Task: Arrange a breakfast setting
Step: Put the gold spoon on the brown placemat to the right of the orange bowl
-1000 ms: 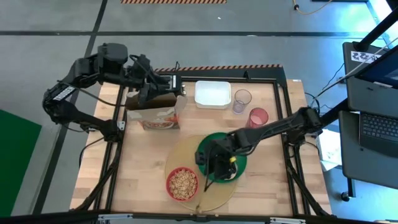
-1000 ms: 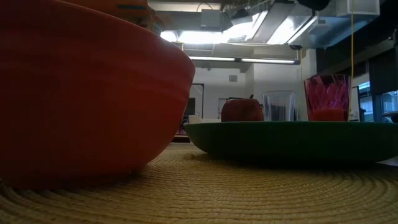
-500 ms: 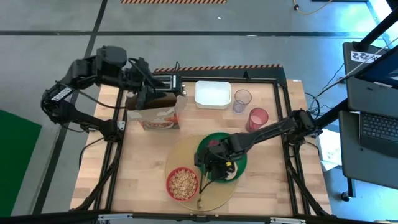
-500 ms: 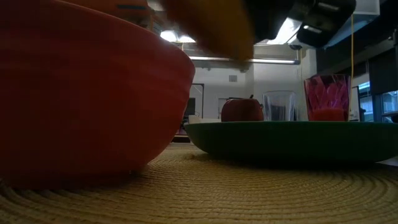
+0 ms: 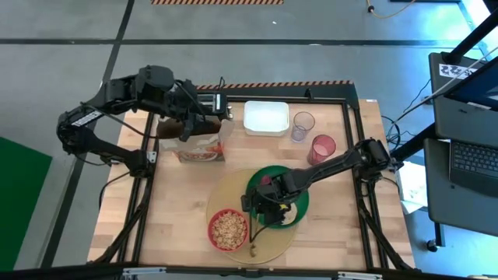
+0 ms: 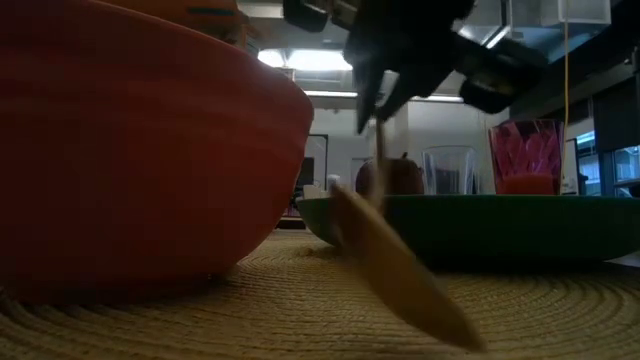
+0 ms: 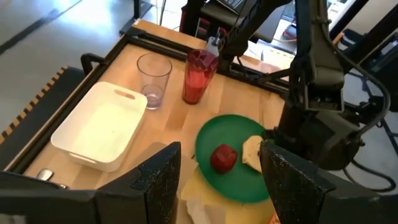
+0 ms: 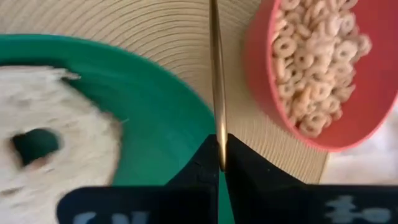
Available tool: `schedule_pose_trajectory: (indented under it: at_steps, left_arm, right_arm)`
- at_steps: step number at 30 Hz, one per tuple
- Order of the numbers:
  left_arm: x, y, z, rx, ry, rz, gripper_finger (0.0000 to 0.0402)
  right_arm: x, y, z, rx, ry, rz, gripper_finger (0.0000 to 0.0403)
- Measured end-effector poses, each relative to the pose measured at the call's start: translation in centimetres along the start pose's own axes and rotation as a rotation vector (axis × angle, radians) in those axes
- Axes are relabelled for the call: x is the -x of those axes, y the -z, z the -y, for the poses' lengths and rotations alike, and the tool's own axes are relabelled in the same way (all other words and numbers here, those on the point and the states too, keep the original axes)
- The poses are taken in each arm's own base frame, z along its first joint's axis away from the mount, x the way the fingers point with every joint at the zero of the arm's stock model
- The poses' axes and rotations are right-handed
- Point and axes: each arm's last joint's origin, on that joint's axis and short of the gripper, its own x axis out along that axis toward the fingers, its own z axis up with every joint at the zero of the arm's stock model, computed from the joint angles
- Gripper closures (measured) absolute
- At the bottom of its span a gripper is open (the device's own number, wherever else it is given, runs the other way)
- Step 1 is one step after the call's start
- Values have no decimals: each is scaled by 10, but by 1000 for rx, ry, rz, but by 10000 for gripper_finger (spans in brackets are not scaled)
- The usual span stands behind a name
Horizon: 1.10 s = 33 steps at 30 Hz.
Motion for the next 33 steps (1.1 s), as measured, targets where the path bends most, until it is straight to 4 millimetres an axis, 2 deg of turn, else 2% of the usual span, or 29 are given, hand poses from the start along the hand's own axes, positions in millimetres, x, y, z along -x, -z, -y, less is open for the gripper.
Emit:
schedule_pose_trajectory:
  at_steps: [11, 22, 33]
  left_arm:
    - [0, 0, 2, -8, 9, 11, 189]
    - [0, 1, 2, -12, 5, 5, 189]
    - [0, 1, 2, -16, 2, 3, 189]
  right_arm:
    - [-13, 1, 7, 103, 64, 1, 393]
    - [-31, 3, 10, 114, 97, 25, 393]
    - [-35, 4, 14, 138, 136, 30, 393]
